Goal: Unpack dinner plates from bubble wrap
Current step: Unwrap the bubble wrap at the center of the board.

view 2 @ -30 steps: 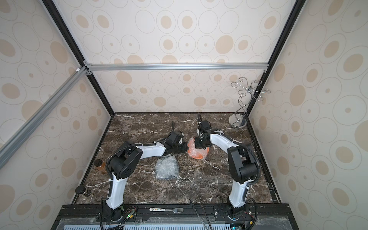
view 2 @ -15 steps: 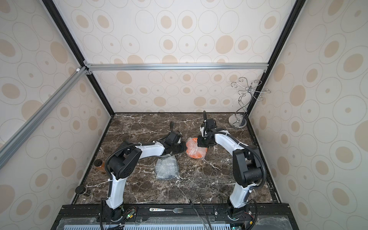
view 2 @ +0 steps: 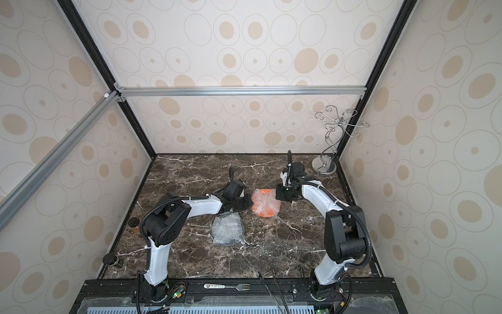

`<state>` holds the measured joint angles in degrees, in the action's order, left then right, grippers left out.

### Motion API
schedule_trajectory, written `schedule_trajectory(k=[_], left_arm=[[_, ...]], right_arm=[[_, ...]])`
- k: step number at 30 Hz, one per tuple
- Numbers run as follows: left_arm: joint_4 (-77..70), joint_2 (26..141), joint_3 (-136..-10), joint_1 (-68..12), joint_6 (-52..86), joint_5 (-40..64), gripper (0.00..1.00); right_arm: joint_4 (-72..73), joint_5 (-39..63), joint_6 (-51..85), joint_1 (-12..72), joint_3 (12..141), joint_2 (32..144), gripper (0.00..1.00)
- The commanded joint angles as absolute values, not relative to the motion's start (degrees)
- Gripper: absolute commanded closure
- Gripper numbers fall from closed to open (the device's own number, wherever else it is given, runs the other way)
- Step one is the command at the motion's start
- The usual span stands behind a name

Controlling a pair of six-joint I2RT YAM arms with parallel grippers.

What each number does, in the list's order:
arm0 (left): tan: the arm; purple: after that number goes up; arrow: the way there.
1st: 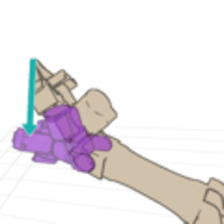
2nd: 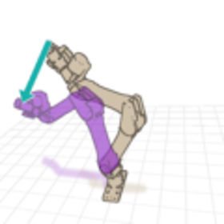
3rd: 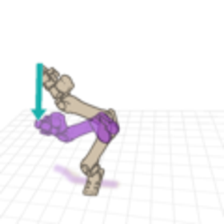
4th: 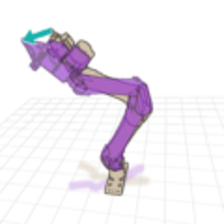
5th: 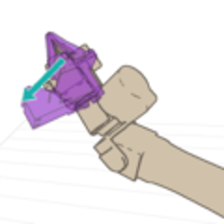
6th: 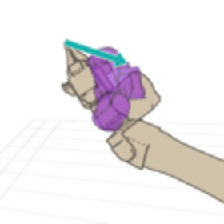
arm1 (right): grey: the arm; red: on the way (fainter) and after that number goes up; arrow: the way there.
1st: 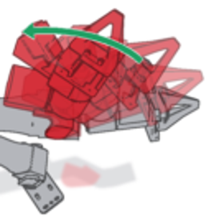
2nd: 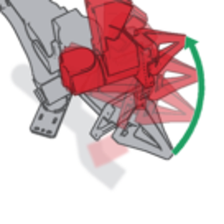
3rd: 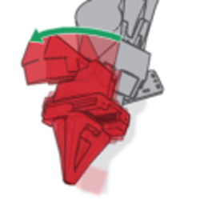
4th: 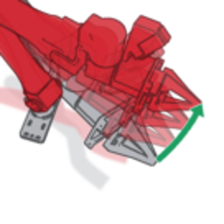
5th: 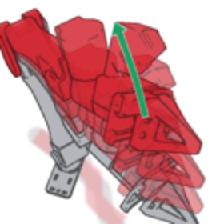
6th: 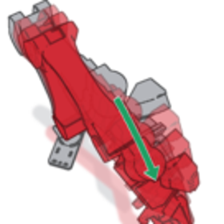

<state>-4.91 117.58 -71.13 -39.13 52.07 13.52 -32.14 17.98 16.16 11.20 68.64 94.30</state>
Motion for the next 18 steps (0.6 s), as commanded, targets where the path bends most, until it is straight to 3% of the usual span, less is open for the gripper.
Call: schedule_trajectory(k=[1, 8, 12, 16, 18], left_arm=[[-4.1, 115.8, -70.1, -38.7, 52.8, 12.0, 1.00], [-5.6, 115.7, -69.6, -38.7, 53.5, 12.4, 1.00], [-5.9, 115.4, -69.6, -38.7, 53.8, 12.4, 1.00], [-6.2, 115.0, -69.4, -38.7, 54.2, 12.6, 1.00], [-6.5, 114.7, -69.4, -38.6, 54.4, 12.6, 1.00]], right_arm=[[-32.5, 19.7, 16.7, 9.6, 67.3, 90.9, 1.00], [-34.0, 19.8, 15.9, 6.2, 65.5, 88.4, 1.00], [-35.7, 18.2, 15.1, 4.6, 65.2, 86.7, 0.94], [-40.9, 14.3, 13.5, 4.9, 68.3, 85.2, 0.79], [-42.6, 12.8, 13.4, 6.0, 70.2, 84.3, 0.66]])
